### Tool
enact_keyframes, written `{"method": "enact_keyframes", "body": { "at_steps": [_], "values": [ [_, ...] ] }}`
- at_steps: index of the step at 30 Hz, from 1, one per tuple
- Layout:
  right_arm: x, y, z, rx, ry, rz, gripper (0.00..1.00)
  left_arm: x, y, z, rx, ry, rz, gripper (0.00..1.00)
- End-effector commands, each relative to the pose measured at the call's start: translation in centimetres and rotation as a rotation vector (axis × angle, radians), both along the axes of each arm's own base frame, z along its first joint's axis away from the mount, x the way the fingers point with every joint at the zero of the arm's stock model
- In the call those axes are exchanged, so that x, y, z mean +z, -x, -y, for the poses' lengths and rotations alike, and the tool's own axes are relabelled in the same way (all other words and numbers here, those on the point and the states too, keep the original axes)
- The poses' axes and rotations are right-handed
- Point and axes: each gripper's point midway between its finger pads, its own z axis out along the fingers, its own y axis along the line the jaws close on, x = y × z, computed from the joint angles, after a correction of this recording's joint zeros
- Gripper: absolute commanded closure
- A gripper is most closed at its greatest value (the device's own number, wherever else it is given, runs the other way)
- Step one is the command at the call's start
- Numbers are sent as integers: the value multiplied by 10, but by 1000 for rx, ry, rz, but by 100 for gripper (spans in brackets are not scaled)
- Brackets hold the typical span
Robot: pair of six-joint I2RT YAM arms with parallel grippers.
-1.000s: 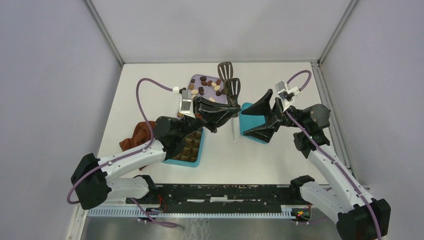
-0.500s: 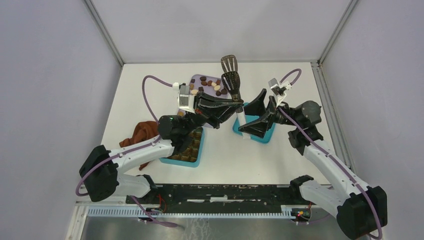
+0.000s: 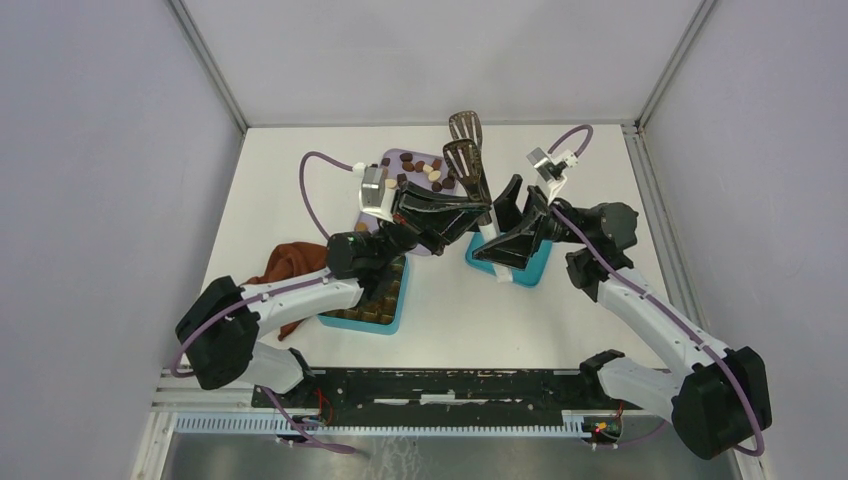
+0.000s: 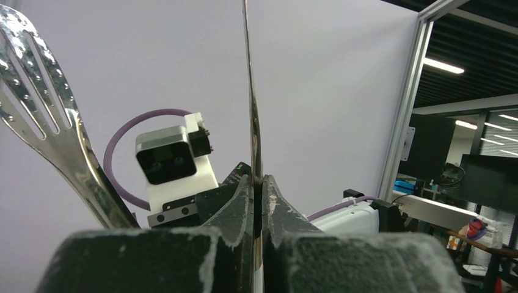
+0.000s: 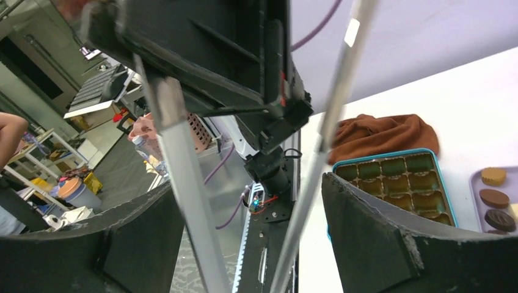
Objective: Pack the chocolate
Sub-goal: Adjust the clamp.
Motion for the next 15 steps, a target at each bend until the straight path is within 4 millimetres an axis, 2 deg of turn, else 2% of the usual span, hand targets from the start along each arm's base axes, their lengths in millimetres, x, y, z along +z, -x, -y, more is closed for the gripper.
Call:
{"method": "enact_keyframes", "body": {
  "at_steps": [1,7,15],
  "values": [
    [34,12,1,38,-52,117,17,33,8,-22,-25,160,22,98],
    [21,-3,-7,2,20,114,21,31,-1,-20,-8,174,-14,98],
    [17,-7,-9,-8,38,117,24,26,-9,-16,-1,172,-43,98]
  ]
}}
